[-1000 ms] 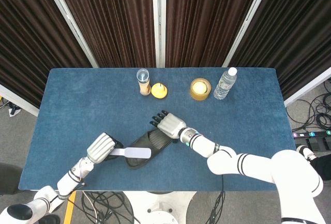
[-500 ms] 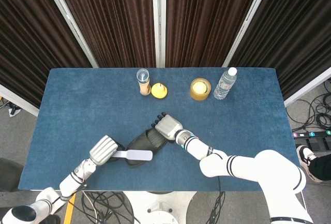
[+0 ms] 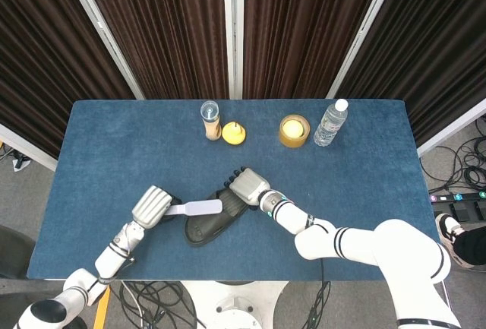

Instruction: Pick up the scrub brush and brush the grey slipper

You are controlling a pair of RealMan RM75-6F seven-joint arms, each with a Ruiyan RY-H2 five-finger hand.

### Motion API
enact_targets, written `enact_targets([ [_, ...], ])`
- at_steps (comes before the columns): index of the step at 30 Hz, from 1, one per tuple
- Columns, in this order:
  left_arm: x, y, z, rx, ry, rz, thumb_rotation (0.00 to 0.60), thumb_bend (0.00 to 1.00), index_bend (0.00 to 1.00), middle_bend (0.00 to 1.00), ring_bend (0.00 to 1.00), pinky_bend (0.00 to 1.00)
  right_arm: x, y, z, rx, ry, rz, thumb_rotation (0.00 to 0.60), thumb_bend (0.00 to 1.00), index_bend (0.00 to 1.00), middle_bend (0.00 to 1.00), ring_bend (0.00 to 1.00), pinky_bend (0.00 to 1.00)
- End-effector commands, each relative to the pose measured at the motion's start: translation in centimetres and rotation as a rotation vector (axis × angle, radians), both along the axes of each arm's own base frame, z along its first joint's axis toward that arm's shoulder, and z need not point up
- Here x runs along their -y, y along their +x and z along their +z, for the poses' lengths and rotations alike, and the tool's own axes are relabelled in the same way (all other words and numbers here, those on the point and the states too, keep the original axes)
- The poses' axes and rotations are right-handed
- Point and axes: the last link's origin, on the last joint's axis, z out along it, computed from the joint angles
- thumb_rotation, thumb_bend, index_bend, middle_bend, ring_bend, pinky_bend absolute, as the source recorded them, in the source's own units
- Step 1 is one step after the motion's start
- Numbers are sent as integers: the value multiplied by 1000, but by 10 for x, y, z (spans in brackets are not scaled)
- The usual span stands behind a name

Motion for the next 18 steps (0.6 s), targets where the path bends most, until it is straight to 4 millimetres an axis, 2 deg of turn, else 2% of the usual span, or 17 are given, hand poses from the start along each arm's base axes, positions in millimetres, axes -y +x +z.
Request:
enact_targets([
  [1,2,-2,-4,-30,-31,-16,600,700,1000,1000,1000,1000,1,1,1,4,-1,-3,600,265,352,350,131,181],
  [12,24,-11,-9,-86,-137,-93,600,700,1000,1000,1000,1000,1,7,0,25,6,-10,600,266,360,353,131,191],
  [18,32,-3,5,-6,-105,-148,600,701,1000,1000,1000,1000,2,6,-1,26,3,-13,600,266,360,355,132,192],
])
